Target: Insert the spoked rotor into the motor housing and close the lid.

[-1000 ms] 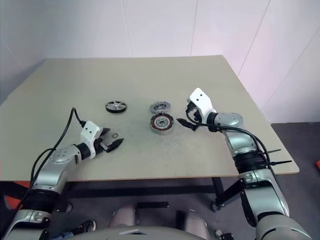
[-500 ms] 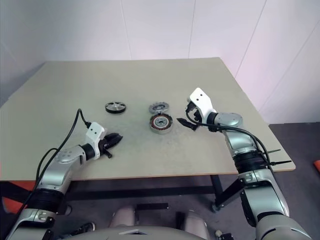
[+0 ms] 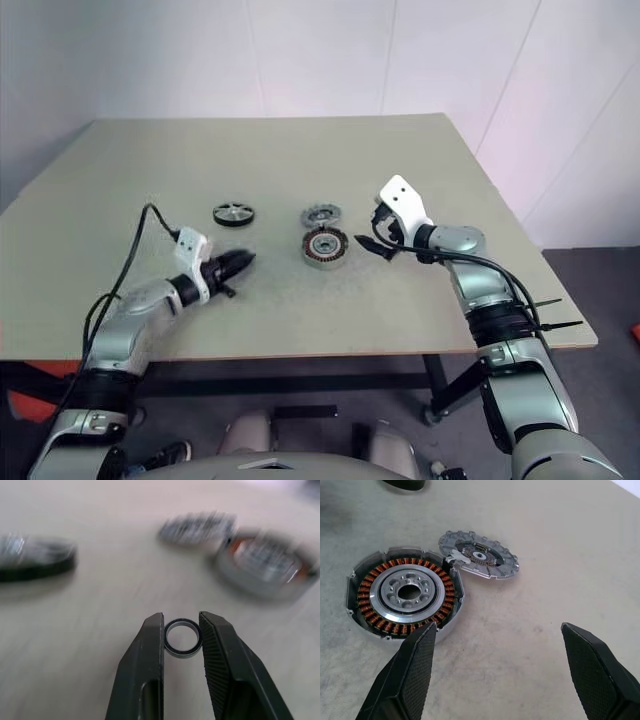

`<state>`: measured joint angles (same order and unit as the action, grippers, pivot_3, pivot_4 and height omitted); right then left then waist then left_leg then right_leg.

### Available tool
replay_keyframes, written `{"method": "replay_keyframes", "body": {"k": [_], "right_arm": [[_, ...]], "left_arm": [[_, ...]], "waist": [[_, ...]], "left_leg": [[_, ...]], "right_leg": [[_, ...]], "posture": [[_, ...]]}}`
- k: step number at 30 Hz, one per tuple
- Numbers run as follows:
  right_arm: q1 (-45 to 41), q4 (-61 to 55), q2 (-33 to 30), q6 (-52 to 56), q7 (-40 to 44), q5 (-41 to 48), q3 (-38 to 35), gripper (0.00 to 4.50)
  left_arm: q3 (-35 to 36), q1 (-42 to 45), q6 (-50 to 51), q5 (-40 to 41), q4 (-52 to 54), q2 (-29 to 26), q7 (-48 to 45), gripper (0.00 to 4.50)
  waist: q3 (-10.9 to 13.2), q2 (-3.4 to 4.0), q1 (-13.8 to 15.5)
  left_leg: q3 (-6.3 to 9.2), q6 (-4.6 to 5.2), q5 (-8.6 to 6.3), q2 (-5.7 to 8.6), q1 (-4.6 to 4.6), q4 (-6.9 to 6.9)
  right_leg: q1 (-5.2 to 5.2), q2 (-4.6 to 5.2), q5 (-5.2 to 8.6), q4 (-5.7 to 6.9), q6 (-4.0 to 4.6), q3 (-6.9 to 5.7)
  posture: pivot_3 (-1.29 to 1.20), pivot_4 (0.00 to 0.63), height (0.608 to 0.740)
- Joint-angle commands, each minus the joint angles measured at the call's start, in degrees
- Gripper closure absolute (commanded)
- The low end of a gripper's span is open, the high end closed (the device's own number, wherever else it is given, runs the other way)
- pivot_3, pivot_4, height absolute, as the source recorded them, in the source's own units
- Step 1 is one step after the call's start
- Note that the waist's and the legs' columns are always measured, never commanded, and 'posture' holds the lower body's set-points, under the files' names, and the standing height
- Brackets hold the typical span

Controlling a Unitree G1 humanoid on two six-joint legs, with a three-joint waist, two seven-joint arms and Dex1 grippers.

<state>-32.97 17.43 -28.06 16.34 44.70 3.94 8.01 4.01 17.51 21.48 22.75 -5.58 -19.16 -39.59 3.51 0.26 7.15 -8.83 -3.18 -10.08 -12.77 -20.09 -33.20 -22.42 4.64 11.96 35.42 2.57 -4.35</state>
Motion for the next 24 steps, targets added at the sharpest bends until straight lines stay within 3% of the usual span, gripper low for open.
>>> {"method": "replay_keyframes", "body": {"k": [1, 8, 24], "right_arm": [[-1.7, 0.3, -0.4, -0.9, -1.5, 0.0, -2.1, 0.00], [-1.0, 0.8, -2.0, -0.9, -4.0, -0.2, -4.3, 0.00], [2.6, -3.2, -2.5, 0.8, -6.4, 0.1, -6.6, 0.00]], "left_arm": [[-1.2, 5.4, 0.8, 1.4, -0.2, 1.5, -1.4, 3.69], [-9.8, 15.7, -4.1, -5.5, -12.7, 5.9, -5.4, 3.69], [-15.0, 26.2, -16.5, -17.2, -37.5, 12.2, -6.5, 3.69]], "waist": [[0.0, 0.00, -0.1], [0.0, 0.00, -0.1], [0.0, 0.00, 0.0]], "left_leg": [[-0.01, 0.00, 0.00, 0.00, -0.01, 0.02], [-0.02, 0.02, -0.01, 0.04, -0.05, 0.07], [-0.02, 0.09, -0.05, 0.06, -0.20, 0.16]], "right_leg": [[-0.02, 0.00, 0.00, -0.02, 0.00, 0.01], [0.00, 0.00, 0.01, -0.19, -0.04, 0.03], [-0.05, 0.00, -0.03, -0.39, -0.01, 0.00]], "posture": [[0.00, 0.000, 0.740], [0.00, 0.000, 0.740], [0.00, 0.000, 0.740]]}}
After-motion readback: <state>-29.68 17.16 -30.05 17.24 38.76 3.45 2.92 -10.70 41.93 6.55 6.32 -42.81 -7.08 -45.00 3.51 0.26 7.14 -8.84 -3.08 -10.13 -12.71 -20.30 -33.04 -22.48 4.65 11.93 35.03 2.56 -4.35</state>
